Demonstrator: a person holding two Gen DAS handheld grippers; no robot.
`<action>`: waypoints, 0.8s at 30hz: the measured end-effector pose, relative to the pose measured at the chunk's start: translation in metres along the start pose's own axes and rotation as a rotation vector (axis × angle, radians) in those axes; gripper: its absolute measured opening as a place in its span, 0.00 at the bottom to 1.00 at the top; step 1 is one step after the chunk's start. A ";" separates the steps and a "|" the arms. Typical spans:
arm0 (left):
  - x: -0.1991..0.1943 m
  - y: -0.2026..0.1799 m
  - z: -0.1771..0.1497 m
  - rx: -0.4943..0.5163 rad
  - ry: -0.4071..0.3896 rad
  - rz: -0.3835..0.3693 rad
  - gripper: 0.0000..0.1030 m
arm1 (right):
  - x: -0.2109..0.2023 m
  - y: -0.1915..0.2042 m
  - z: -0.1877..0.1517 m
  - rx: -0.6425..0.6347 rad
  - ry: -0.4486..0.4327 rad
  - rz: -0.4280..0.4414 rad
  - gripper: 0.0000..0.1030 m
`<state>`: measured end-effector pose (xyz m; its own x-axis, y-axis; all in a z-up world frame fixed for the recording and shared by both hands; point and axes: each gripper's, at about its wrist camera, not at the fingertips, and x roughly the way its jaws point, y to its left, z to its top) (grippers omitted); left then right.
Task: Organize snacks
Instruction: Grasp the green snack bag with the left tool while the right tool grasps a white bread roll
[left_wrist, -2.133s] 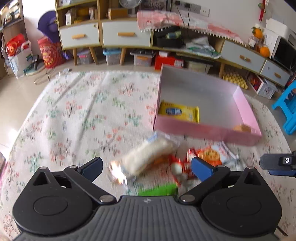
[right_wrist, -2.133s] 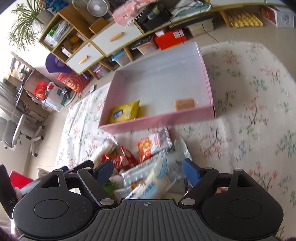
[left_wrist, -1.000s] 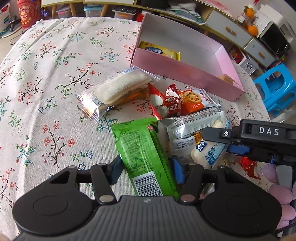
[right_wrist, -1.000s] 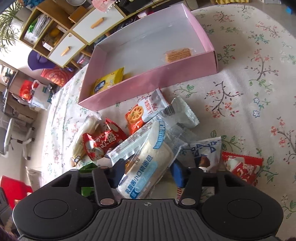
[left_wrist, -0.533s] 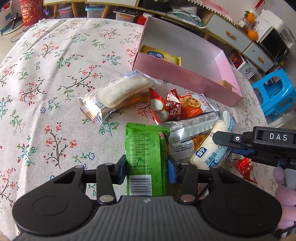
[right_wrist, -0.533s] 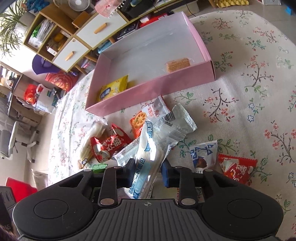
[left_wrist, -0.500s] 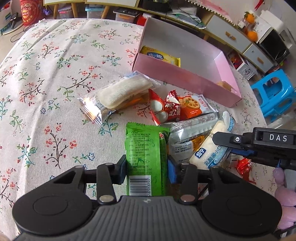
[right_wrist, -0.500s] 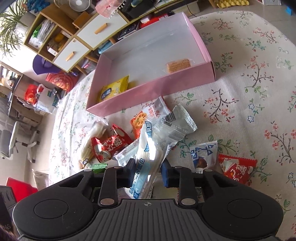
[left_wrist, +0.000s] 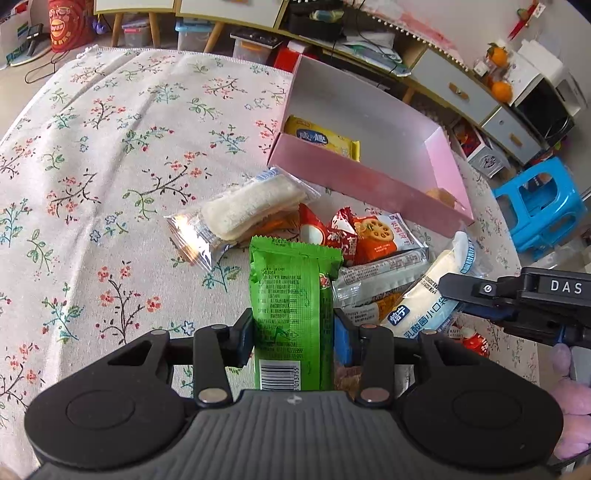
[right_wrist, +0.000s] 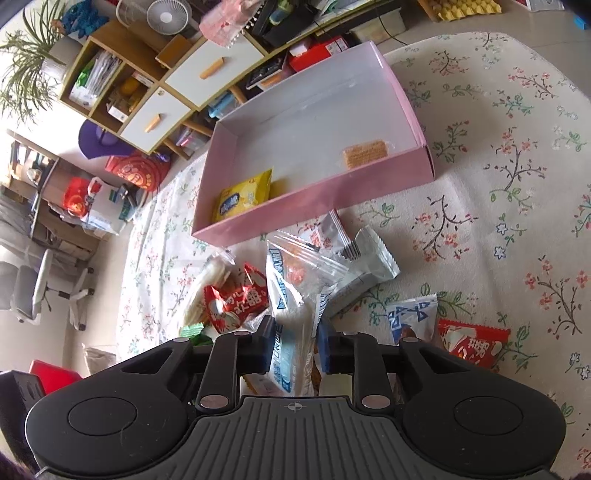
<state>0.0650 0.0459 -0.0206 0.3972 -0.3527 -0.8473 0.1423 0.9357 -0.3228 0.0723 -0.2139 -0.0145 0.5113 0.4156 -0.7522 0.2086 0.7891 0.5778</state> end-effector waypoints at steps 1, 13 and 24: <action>-0.001 0.000 0.001 0.000 -0.004 0.000 0.38 | -0.001 0.000 0.001 0.005 -0.004 0.004 0.22; -0.005 -0.001 0.011 -0.001 -0.036 -0.004 0.37 | 0.000 -0.006 0.010 0.023 0.014 0.027 0.22; -0.001 -0.006 0.007 0.034 -0.024 0.012 0.38 | 0.015 -0.006 0.004 -0.016 0.016 -0.096 0.46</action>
<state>0.0705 0.0408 -0.0151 0.4210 -0.3420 -0.8401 0.1683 0.9396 -0.2982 0.0822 -0.2143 -0.0277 0.4767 0.3448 -0.8086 0.2421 0.8328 0.4978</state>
